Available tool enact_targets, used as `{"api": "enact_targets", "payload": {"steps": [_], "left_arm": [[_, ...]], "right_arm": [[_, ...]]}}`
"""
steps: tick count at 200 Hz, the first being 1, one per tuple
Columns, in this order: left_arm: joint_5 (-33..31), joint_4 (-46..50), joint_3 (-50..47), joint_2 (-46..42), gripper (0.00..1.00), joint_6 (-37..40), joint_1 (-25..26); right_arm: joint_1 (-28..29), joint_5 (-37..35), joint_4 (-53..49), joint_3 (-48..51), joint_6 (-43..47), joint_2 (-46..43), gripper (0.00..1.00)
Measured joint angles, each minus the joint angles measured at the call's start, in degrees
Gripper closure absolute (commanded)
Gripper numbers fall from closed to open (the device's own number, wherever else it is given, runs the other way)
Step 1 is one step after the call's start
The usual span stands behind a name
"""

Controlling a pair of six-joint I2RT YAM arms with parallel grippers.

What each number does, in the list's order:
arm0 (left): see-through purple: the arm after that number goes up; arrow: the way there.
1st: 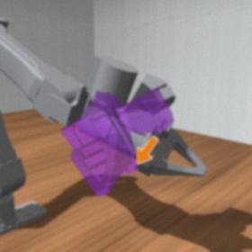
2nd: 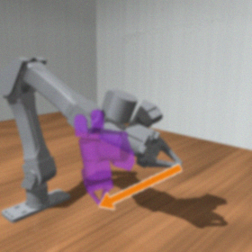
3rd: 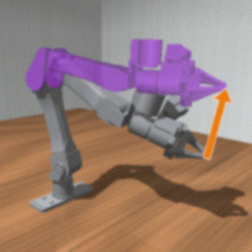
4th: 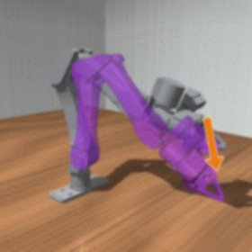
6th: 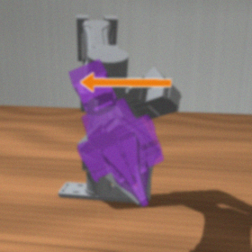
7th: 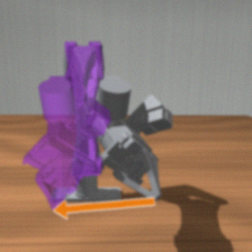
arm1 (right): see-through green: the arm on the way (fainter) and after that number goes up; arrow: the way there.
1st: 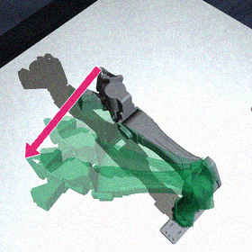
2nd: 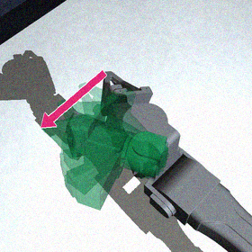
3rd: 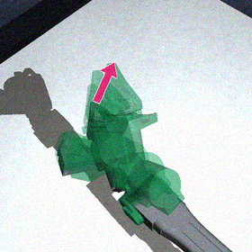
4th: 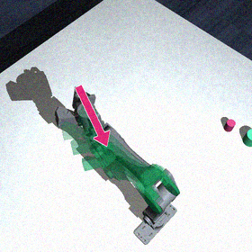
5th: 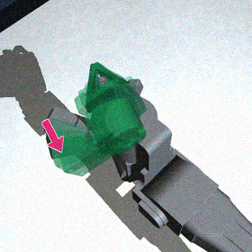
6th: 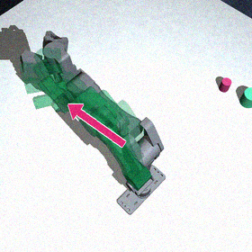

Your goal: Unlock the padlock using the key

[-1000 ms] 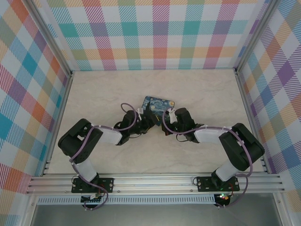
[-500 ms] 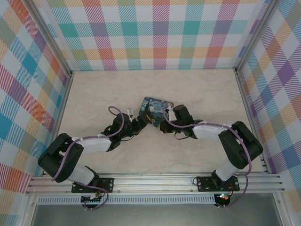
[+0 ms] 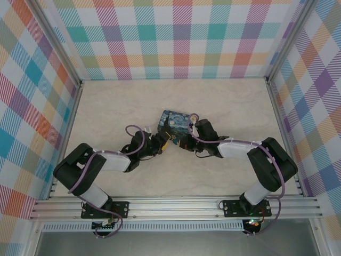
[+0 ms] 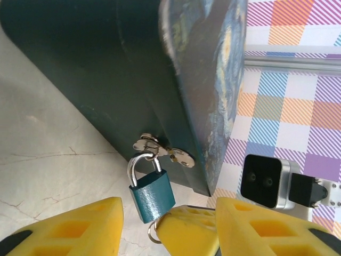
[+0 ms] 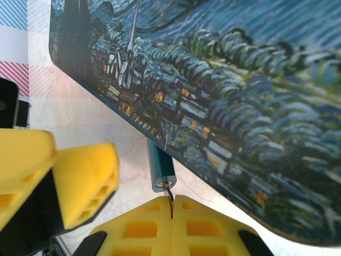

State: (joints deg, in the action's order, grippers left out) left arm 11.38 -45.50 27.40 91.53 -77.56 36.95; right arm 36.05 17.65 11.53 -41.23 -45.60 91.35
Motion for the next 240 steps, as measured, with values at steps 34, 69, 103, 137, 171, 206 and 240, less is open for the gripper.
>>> {"api": "enact_targets", "payload": {"steps": [34, 69, 103, 137, 171, 206, 240], "left_arm": [[-0.1, -3.2, 0.0, 3.3, 0.56, -2.4, 0.9], [-0.1, -6.2, 0.0, 6.4, 0.57, -4.2, 1.6], [0.1, -9.8, 0.7, 10.3, 0.60, -5.8, 2.1], [0.3, -12.8, 2.5, 12.9, 0.63, -7.1, 2.4], [1.0, -15.1, 2.8, 14.3, 0.71, -8.4, 2.4], [0.9, -16.0, 2.8, 14.6, 0.74, -8.9, 2.4], [0.7, -16.1, 2.8, 14.6, 0.73, -9.0, 2.4]], "right_arm": [[0.0, 0.2, 0.2, 0.0, -1.6, 0.0, 1.00], [0.3, 0.5, 0.4, 0.0, -2.4, 0.0, 1.00], [0.5, 0.6, 0.4, -0.2, -2.9, 0.0, 1.00], [0.6, 0.7, 0.3, -0.3, -3.1, 0.0, 1.00], [0.7, 0.6, 0.3, -0.5, -3.3, 0.0, 1.00], [0.7, 0.6, 0.2, -0.5, -3.3, 0.0, 1.00], [0.7, 0.4, 0.1, -0.6, -3.3, 0.0, 1.00]]}}
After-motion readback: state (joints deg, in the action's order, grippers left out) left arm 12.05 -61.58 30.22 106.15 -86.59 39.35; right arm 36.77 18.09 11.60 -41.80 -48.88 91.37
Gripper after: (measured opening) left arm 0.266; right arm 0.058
